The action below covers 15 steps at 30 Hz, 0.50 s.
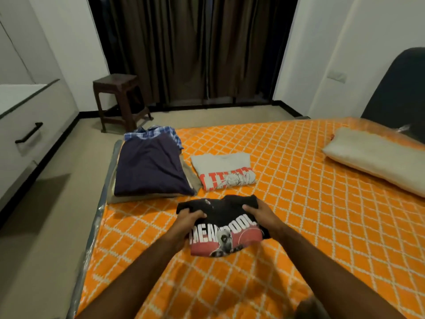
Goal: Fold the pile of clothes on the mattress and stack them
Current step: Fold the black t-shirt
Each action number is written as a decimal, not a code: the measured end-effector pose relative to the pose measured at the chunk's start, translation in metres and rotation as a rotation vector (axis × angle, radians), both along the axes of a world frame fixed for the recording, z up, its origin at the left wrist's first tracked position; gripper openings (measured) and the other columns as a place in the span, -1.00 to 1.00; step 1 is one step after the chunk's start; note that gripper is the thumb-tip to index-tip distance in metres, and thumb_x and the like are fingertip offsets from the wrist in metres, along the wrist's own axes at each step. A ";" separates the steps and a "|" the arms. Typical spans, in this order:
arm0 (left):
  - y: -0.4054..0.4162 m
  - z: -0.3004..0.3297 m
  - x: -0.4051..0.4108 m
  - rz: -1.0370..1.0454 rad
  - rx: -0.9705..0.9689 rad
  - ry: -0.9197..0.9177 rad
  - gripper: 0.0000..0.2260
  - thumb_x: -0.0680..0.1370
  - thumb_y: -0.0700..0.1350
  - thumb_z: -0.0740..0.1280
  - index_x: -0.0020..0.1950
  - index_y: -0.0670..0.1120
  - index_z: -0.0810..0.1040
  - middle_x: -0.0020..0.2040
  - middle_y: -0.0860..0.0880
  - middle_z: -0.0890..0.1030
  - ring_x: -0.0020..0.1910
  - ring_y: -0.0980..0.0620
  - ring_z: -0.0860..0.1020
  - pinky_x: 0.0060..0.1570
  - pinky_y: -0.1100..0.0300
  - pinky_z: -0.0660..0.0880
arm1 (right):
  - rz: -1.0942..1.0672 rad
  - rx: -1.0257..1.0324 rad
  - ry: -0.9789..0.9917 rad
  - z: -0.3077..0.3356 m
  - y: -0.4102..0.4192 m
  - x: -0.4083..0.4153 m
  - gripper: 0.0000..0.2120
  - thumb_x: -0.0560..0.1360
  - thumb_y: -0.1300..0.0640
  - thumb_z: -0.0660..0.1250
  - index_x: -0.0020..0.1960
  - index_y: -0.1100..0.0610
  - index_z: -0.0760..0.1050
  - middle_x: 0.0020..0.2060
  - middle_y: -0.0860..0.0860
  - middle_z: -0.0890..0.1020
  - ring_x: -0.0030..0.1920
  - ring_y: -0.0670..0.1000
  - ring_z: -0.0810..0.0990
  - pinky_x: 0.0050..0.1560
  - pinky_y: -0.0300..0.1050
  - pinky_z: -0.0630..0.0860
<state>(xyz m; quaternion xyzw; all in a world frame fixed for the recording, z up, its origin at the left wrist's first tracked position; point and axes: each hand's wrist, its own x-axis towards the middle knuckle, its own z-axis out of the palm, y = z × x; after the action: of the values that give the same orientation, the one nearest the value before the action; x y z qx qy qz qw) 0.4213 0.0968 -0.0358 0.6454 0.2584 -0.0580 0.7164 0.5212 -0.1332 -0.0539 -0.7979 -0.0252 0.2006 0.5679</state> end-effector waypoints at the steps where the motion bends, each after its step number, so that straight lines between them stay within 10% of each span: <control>1: 0.001 0.015 0.024 0.021 0.004 -0.042 -0.80 0.52 -0.30 0.36 0.13 -0.31 0.54 -0.17 -0.23 0.66 -0.34 -0.09 0.64 -0.37 0.14 0.57 | -0.006 -0.005 -0.037 0.021 0.002 0.023 -0.72 0.61 0.20 0.36 0.30 0.21 0.49 0.12 0.18 0.68 0.07 0.13 0.69 0.09 0.05 0.64; 9: 0.031 0.084 0.224 0.096 -0.004 -0.244 -0.79 0.54 -0.25 0.40 0.16 -0.23 0.52 -0.05 -0.23 0.67 -0.24 -0.13 0.65 -0.20 0.03 0.63 | -0.070 0.108 -0.206 0.136 0.020 0.207 -0.73 0.61 0.17 0.37 0.29 0.17 0.50 0.09 0.18 0.67 0.00 0.14 0.67 0.07 0.05 0.62; 15: 0.041 -0.020 0.293 0.059 0.455 0.058 -0.58 0.52 -0.16 0.47 0.31 -0.28 0.49 0.14 -0.22 0.63 0.02 -0.17 0.63 -0.11 0.06 0.57 | 0.008 -0.327 0.057 0.009 0.013 0.282 -0.57 0.62 -0.07 0.32 0.26 0.28 0.53 0.15 0.22 0.63 0.04 0.14 0.63 0.14 0.10 0.56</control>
<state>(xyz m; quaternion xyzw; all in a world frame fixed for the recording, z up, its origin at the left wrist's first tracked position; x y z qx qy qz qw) 0.7147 0.1379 -0.0556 0.7804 0.3041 0.0041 0.5463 0.8035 -0.1199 -0.0447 -0.8736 0.0208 0.2265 0.4301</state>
